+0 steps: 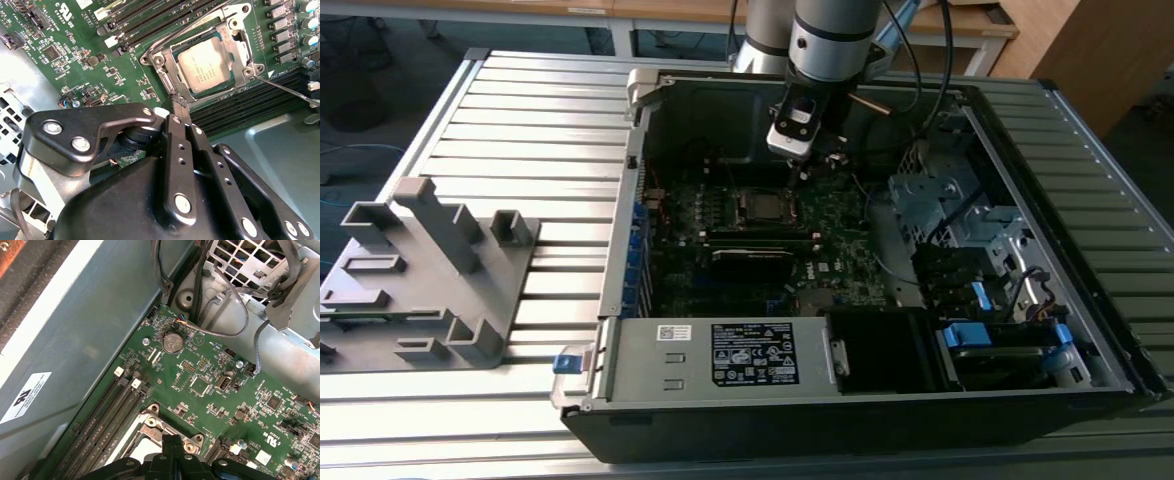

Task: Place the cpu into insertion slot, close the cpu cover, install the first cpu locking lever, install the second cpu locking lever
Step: 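Close the cpu cover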

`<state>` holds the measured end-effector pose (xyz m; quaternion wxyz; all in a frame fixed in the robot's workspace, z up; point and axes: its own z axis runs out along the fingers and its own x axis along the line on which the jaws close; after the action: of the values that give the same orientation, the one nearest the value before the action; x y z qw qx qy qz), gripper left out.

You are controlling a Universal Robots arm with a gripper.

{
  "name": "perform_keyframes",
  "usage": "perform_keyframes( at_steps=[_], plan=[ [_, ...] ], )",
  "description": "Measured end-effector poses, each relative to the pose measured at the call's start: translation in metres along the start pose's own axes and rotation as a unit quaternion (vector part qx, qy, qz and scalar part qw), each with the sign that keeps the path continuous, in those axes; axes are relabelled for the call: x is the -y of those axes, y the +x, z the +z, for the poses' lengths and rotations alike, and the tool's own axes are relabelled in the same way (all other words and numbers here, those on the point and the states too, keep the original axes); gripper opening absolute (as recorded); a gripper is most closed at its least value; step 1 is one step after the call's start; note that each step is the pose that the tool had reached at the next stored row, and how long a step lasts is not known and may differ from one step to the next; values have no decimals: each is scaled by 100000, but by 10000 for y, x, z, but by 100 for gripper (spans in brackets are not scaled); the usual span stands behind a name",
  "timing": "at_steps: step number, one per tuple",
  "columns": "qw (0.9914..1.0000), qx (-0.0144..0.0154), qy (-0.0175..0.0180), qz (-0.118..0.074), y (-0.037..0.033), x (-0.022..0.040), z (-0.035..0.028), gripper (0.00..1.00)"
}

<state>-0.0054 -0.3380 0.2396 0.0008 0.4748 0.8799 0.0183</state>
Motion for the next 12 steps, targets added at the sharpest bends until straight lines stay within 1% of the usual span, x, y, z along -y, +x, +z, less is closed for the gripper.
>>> perform_keyframes(
  at_steps=[3, 6, 9, 12],
  plan=[
    [100000, -7, 6, -79, 0, 0, 0, 11],
    [99998, -28, 2, -552, 0, 0, 0, 11],
    [99990, -56, 18, -1446, 0, 0, 0, 11],
    [99963, -100, 38, -2719, 0, 0, 1, 11]
  ],
)
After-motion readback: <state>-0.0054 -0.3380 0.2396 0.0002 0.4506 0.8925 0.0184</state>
